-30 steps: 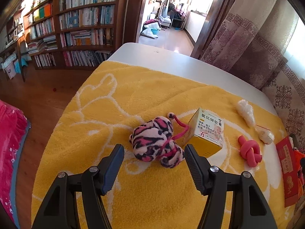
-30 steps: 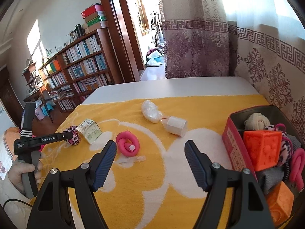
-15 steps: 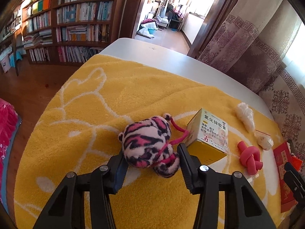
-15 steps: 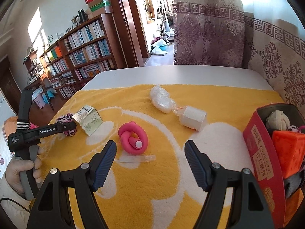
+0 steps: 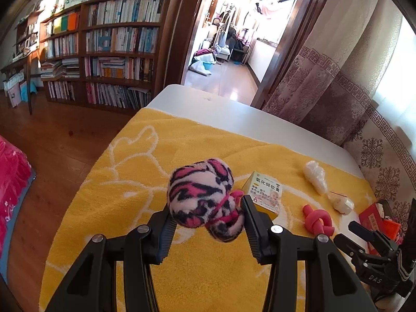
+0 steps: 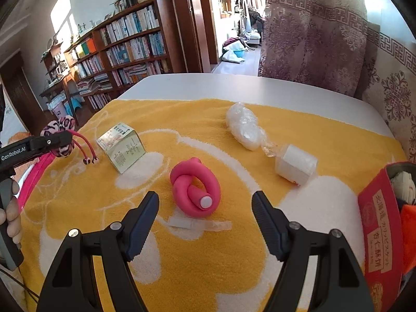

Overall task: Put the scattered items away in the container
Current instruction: 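Close the left tool on the second pink-leopard plush toy and lift it, then grasp the pink knotted foam curler with the right tool while the left holds the plush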

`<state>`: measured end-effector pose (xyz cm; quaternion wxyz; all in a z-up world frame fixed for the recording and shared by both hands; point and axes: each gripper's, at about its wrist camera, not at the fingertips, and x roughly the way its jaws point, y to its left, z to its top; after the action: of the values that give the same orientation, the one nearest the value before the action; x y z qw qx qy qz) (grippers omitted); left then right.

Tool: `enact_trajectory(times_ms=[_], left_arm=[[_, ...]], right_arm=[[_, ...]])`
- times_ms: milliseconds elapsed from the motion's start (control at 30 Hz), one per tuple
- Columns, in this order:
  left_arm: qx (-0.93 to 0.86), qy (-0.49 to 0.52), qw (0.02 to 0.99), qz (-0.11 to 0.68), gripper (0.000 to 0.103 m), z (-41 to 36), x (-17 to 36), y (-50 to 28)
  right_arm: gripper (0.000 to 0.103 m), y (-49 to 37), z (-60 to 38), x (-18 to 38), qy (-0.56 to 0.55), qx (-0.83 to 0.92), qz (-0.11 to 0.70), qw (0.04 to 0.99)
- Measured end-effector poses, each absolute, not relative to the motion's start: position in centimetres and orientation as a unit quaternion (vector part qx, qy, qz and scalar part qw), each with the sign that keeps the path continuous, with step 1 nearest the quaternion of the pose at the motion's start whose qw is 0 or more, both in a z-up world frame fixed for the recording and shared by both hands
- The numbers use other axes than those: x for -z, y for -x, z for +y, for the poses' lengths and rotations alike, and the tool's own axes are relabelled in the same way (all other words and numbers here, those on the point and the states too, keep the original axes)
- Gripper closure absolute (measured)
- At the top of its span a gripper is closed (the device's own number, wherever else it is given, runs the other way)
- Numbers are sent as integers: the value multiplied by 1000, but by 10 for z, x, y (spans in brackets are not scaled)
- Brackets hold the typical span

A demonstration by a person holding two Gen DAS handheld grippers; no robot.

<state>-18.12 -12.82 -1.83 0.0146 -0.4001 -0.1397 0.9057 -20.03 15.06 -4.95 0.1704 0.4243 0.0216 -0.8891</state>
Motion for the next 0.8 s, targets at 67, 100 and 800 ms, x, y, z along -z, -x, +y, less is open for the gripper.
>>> enact_trajectory(times_ms=[67, 100, 800], left_arm=[[-906, 399, 23, -141, 54, -126, 17, 179], [-906, 397, 27, -142, 54, -125, 16, 178], [-904, 402, 55, -133, 53, -107, 14, 172]], right_arm=[[26, 206, 143, 54, -429, 887, 33, 170], [26, 208, 142, 57, -432, 885, 35, 171], [53, 190, 163, 41, -417, 897, -2, 147]])
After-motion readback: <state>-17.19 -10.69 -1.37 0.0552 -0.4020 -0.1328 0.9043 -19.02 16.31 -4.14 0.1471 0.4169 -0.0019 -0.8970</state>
